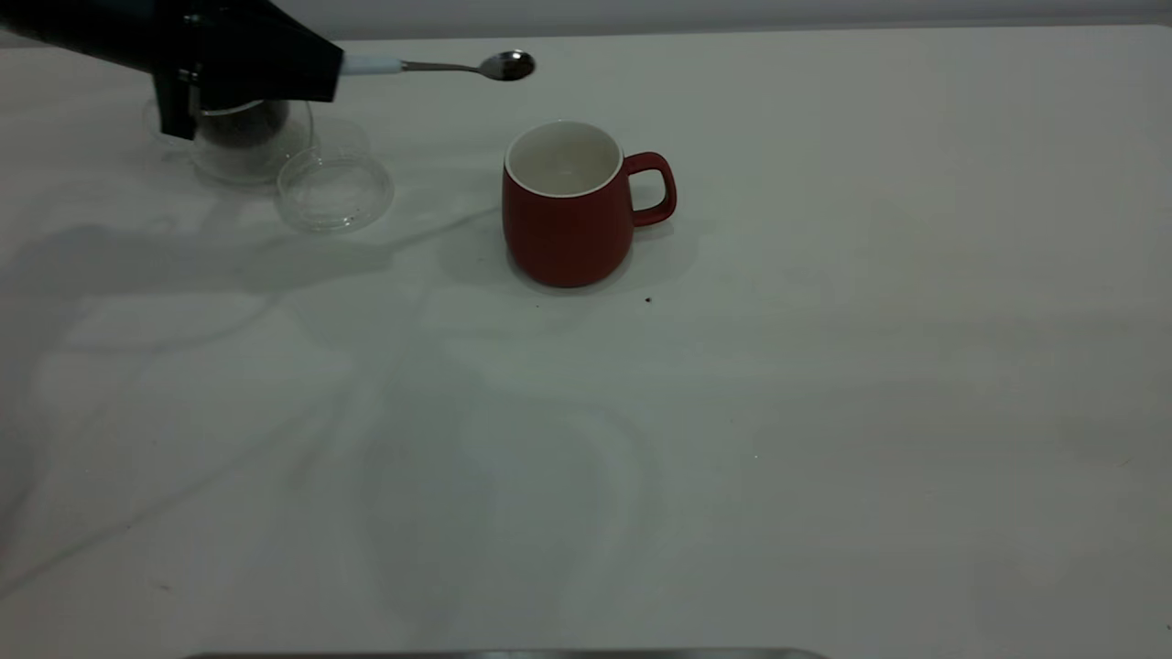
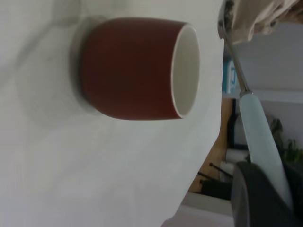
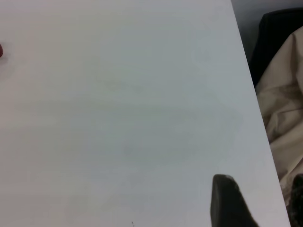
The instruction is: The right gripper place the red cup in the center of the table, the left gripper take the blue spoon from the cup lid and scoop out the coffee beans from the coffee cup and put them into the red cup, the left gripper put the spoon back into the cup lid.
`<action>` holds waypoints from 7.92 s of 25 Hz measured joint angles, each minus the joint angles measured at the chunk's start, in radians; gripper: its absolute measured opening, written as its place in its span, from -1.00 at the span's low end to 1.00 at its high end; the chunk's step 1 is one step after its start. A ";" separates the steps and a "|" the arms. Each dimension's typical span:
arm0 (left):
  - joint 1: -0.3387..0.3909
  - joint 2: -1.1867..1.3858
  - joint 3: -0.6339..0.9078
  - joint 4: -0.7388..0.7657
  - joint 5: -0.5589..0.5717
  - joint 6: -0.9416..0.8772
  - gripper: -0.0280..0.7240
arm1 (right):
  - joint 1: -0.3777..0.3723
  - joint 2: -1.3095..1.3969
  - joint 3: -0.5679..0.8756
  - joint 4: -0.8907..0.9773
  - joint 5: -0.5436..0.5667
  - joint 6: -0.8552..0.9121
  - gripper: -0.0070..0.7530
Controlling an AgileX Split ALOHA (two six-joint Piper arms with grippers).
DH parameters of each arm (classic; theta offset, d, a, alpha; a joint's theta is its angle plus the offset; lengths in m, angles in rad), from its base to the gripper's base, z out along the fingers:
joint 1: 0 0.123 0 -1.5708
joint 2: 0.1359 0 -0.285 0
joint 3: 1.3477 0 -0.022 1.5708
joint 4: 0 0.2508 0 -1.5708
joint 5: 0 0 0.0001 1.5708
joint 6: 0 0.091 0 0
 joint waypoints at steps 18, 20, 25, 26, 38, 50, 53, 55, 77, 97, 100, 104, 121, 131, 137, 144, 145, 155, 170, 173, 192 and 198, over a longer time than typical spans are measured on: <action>-0.057 0.000 0.000 0.100 0.001 0.027 -0.59 | 0.000 0.000 0.000 0.000 0.000 0.000 -0.07; -0.057 0.000 0.000 0.101 0.001 0.050 -0.59 | 0.000 0.000 0.000 0.000 0.000 0.000 -0.07; -0.057 0.000 0.000 0.101 0.001 0.158 -0.59 | 0.000 0.000 0.000 0.000 0.000 0.000 -0.07; -0.057 0.000 0.000 0.101 -0.004 0.187 -0.59 | 0.000 0.000 0.000 0.000 0.000 0.000 -0.07; -0.057 0.000 0.000 0.101 -0.092 0.500 -0.59 | 0.000 0.000 0.000 0.000 0.000 0.000 -0.07; -0.057 0.000 0.000 0.100 -0.115 0.704 -0.59 | 0.000 0.000 0.000 0.000 0.000 0.000 -0.07; -0.047 -0.011 0.000 0.089 -0.097 0.577 -0.59 | 0.000 0.000 0.000 0.000 0.000 0.000 -0.07; -0.021 -0.051 0.000 0.088 -0.093 0.502 -0.59 | 0.000 0.000 0.000 0.000 0.000 0.000 -0.07; 0.420 -0.249 0.532 -0.192 -0.212 0.406 -0.59 | 0.000 0.000 0.000 0.000 0.000 0.000 -0.07; 0.245 0.057 0.441 -0.396 -0.205 0.433 -0.59 | 0.000 0.000 0.000 0.000 0.000 0.000 -0.07; 0.232 0.061 0.435 -0.449 -0.232 0.421 -0.59 | 0.000 0.000 0.000 0.000 0.000 0.000 -0.07; 0.232 0.061 0.434 -0.481 -0.275 0.394 -0.59 | 0.000 0.000 0.000 0.000 0.000 0.000 -0.07; 0.232 0.061 0.432 -0.502 -0.293 0.369 -0.59 | 0.000 0.000 0.000 0.000 0.000 0.000 -0.07; 0.218 0.061 0.432 -0.468 -0.300 0.366 -0.59 | 0.000 0.000 0.000 0.000 0.000 0.000 -0.07; 0.202 0.072 0.381 -0.463 -0.310 0.350 -0.59 | 0.000 0.000 0.000 0.000 0.000 0.000 -0.07; 0.202 0.082 0.370 -0.462 -0.311 0.340 -0.59 | 0.000 0.000 0.000 0.000 0.000 0.000 -0.07; 0.202 0.082 0.369 -0.462 -0.311 0.340 -0.59 | 0.000 0.000 0.000 0.000 0.000 0.000 -0.07; 0.202 0.082 0.369 -0.462 -0.316 0.355 -0.49 | 0.000 0.000 0.000 0.000 0.000 0.000 -0.07; 0.202 0.082 0.368 -0.462 -0.324 0.359 0.34 | 0.000 0.000 0.000 0.000 0.000 0.000 -0.07; 0.202 0.082 0.368 -0.462 -0.347 0.359 0.34 | 0.000 0.000 0.000 0.000 0.000 0.000 -0.07; 0.346 0.036 0.368 -0.379 -0.325 0.357 0.37 | 0.000 0.000 0.000 0.000 0.000 0.000 -0.07; 0.498 -0.186 0.372 -0.378 -0.121 0.263 0.37 | 0.000 0.000 0.000 0.000 0.000 0.000 -0.07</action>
